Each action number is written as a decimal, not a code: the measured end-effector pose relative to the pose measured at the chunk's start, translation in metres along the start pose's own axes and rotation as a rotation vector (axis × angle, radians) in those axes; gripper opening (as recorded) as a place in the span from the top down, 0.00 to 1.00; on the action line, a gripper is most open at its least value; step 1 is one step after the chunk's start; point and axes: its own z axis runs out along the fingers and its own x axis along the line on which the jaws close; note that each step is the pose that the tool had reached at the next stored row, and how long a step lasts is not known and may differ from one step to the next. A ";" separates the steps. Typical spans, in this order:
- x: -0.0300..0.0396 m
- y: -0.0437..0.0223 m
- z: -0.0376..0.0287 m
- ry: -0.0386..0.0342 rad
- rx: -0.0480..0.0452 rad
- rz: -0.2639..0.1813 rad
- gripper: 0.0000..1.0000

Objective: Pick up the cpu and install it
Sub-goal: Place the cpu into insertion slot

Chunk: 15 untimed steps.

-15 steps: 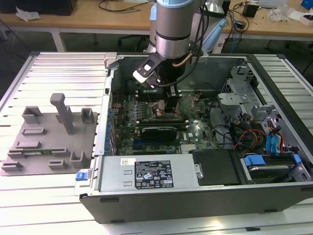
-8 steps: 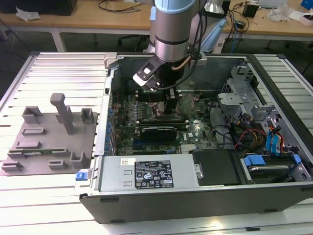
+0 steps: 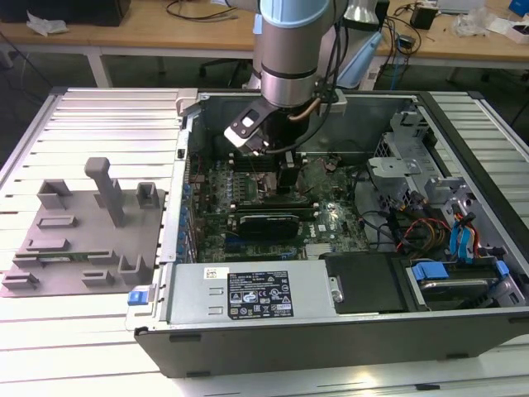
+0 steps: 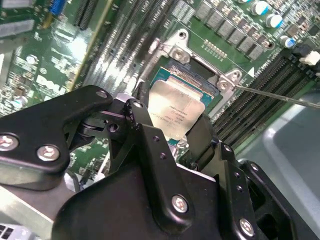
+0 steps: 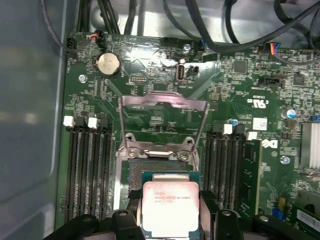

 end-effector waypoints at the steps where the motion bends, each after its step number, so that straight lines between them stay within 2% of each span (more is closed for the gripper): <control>1: 0.0037 0.0001 0.0005 0.0001 0.0000 0.000 0.45; 3: 0.0056 0.0001 0.0028 -0.0001 -0.0001 0.000 0.45; 5: 0.0060 0.0000 0.0089 -0.0017 0.0001 0.000 0.45; 8: 0.0060 -0.0001 0.0113 -0.0021 0.0001 0.003 0.45; 11: 0.0060 0.0004 0.0138 -0.0031 0.0010 0.034 0.45; 15: 0.0061 0.0003 0.0182 -0.0032 0.0010 0.034 0.45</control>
